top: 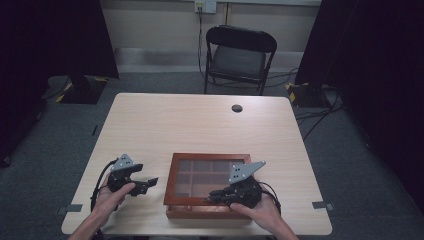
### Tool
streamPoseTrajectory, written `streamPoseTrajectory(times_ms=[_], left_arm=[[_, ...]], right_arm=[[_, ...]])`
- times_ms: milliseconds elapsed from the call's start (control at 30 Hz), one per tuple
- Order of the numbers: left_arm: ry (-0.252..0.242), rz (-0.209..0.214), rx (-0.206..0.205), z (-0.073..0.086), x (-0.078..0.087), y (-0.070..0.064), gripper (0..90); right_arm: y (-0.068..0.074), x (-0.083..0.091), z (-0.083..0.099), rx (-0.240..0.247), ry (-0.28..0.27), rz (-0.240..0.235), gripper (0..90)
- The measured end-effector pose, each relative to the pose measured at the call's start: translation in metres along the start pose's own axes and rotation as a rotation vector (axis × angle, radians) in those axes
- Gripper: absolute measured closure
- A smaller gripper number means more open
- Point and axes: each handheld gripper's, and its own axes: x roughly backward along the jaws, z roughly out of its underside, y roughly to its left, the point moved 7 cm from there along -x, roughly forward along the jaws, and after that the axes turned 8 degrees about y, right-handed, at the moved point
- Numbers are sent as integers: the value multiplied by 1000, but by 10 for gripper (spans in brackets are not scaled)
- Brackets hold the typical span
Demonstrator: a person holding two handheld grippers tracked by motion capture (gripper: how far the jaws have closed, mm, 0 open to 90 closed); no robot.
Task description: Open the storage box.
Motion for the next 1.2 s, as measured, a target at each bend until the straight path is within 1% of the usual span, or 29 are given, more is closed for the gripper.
streamPoseTrajectory(times_ms=[67, 200, 267, 300, 367, 433, 467, 500, 533, 633, 667, 700, 733, 767, 833, 867, 933, 967, 1033, 1067, 1100, 1133, 1167, 1200], left_arm=[[0, 13, -26, -2, -1, -6, 158], [-17, 43, -58, -6, -2, -19, 158], [-21, 59, -64, -7, -2, -24, 158], [-24, 63, -77, -8, -2, -26, 158], [-29, 73, -86, -9, -3, -29, 157], [-25, 90, -95, -9, -5, -33, 156], [-25, 96, -108, -9, -5, -35, 156], [-32, 103, -109, -10, -6, -37, 156], [-30, 105, -121, -10, -6, -38, 156], [-49, 122, -115, -13, -6, -44, 156], [-54, 120, -130, -15, -6, -45, 156], [-54, 116, -132, -15, -6, -47, 157], [-53, 114, -143, -15, -7, -49, 161], [-52, 119, -148, -16, -8, -50, 161], [-51, 122, -140, -15, -8, -51, 165], [-53, 114, -145, -16, -8, -49, 161], [-55, 114, -149, -16, -8, -49, 161], [-52, 113, -152, -16, -8, -49, 165], [-54, 116, -154, -16, -8, -50, 172], [-57, 115, -156, -16, -8, -50, 176], [-58, 111, -159, -17, -7, -49, 176], [-65, 113, -154, -17, -7, -50, 176], [-67, 111, -161, -18, -6, -49, 178], [-71, 116, -149, -18, -6, -50, 182]], right_arm=[[0, 2, -2, 2, 1, 2, 824], [-1, 4, -5, 1, -2, 6, 824], [-1, 4, -5, 0, 0, 5, 824], [-1, 4, -5, -1, 0, 5, 824], [-1, 5, -6, -1, -1, 5, 824], [-1, 5, -6, -1, -1, 5, 824], [-1, 6, -7, 1, -1, 6, 824], [-1, 6, -8, 1, -1, 6, 824], [-1, 7, -8, 1, 0, 7, 824], [-1, 9, -12, 7, 0, 17, 824], [0, 9, -13, 10, -3, 18, 824], [0, 9, -14, 12, -3, 18, 825], [-1, 8, -14, 12, -4, 18, 825], [-1, 8, -14, 8, -1, 15, 824], [-1, 7, -14, 4, -3, 10, 823], [-1, 7, -13, -3, -5, 6, 822], [-1, 7, -12, 0, -9, 7, 821], [-1, 7, -12, -8, -17, 1, 809], [-2, 9, -12, -13, -39, -1, 741], [-2, 11, -12, -13, -56, 4, 741], [-2, 14, -12, -10, -75, -6, 736], [-2, 17, -11, -14, -90, -6, 718], [-4, 21, -10, -27, -100, 10, 698], [-5, 24, -8, -33, -104, 15, 690]])
